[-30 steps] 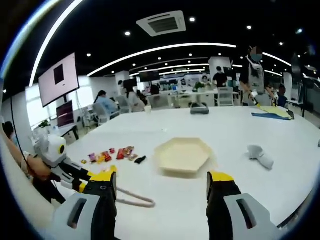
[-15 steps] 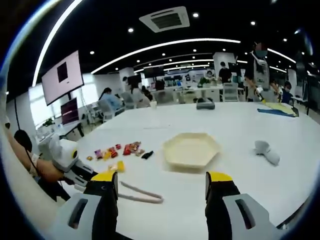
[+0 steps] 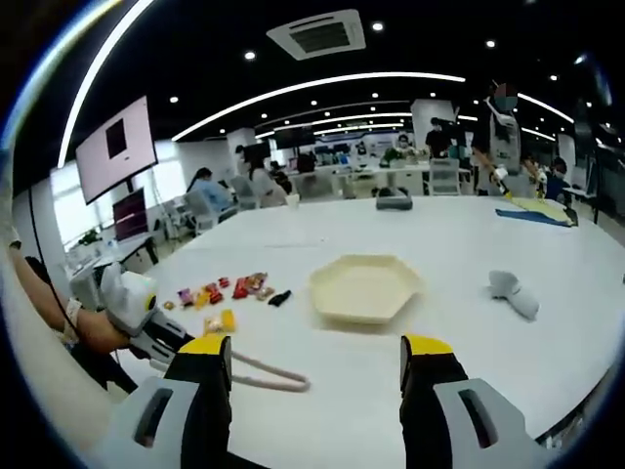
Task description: Place the target food into the container with the food tongs after gripping and lifting it, then release it inside without dropping or visibly crushing the food.
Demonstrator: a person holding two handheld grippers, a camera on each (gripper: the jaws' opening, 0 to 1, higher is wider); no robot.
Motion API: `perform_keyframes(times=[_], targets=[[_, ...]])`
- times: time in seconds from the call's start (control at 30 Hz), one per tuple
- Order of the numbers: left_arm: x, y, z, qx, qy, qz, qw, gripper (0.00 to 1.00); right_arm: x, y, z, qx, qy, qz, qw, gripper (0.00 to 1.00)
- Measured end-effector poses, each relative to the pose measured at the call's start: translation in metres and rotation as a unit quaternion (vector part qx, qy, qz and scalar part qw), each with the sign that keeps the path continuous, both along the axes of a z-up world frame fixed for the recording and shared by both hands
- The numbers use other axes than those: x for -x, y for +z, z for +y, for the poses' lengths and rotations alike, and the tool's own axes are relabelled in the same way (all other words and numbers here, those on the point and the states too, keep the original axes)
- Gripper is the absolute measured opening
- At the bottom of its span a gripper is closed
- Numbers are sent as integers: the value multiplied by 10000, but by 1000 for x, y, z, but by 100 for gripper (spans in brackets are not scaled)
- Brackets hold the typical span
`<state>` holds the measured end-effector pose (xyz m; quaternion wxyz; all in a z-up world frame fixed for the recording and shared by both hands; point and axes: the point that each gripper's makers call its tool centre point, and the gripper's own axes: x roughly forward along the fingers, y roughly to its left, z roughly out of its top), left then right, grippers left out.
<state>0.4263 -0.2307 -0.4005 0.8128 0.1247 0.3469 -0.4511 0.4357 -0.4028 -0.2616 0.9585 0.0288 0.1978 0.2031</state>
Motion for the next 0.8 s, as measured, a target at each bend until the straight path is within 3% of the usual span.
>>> perform_keyframes(times=[0.33,0.43,0.57,0.8], targets=[[0,-7,-8,-228,-365,-142,9990,14,0,-1,-5,57,-55,14,10000,70],[1,-12,-5,-526,-581,-235,9966,13,-1,0,-7,90,-62,19,9999,69],[-1,-12,-11,-634,-805,-354,9941,10,-1,-1,-7,96,-75,37,9999,69],[-3,-12,-11,-597,-794,-364,9944,6,3,-1,-11,119,-151,44,9998,67]])
